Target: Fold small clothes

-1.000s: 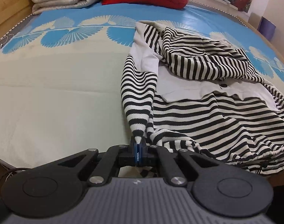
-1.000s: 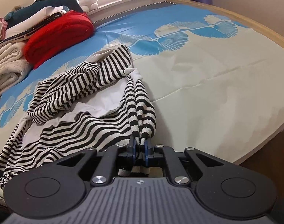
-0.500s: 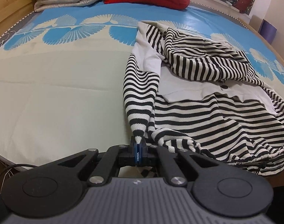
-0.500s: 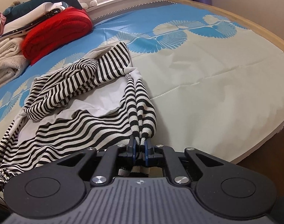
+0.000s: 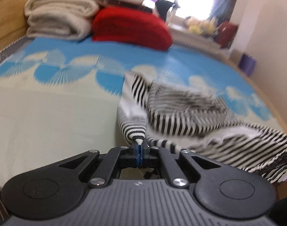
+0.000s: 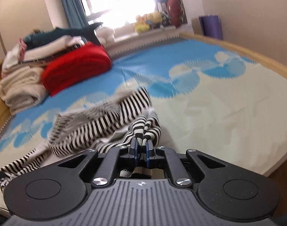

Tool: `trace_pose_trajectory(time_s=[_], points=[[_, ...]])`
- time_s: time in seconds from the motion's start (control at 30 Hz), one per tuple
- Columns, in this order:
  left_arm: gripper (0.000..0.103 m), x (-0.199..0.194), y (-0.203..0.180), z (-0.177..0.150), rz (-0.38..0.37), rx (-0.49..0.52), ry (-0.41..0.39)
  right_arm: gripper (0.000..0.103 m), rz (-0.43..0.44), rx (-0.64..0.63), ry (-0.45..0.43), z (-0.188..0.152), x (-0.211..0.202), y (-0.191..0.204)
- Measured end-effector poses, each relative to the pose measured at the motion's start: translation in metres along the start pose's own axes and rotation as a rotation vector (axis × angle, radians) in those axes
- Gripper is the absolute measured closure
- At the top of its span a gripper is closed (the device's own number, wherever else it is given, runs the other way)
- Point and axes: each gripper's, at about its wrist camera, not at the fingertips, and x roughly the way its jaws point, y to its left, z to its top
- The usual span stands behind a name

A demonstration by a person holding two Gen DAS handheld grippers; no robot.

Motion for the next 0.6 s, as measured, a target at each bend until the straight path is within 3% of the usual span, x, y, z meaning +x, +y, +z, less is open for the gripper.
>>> trace_pose_trajectory(time_s=[0.13,0.3,0.43,0.6], points=[[0.102,-0.040,0.005,0.013,-0.074,-0.004,-0.042,0.096,0.026,-0.007,-0.046,0.015,-0.030,-0.007],[0.102,-0.066,0.007,-0.007,-0.123,-0.021,-0.029,0.096,0.043,-0.012,-0.073,0.021,-0.074,-0.009],[0.102,-0.053,0.013,-0.009,-0.104,-0.066,0.002,0.096,0.049,-0.008,-0.050,0.020,-0.081,-0.012],[0.102,0.007,0.017,0.039,-0.085,-0.080,0.044,0.096,0.053,-0.010,0.000,0.044,-0.038,-0.006]])
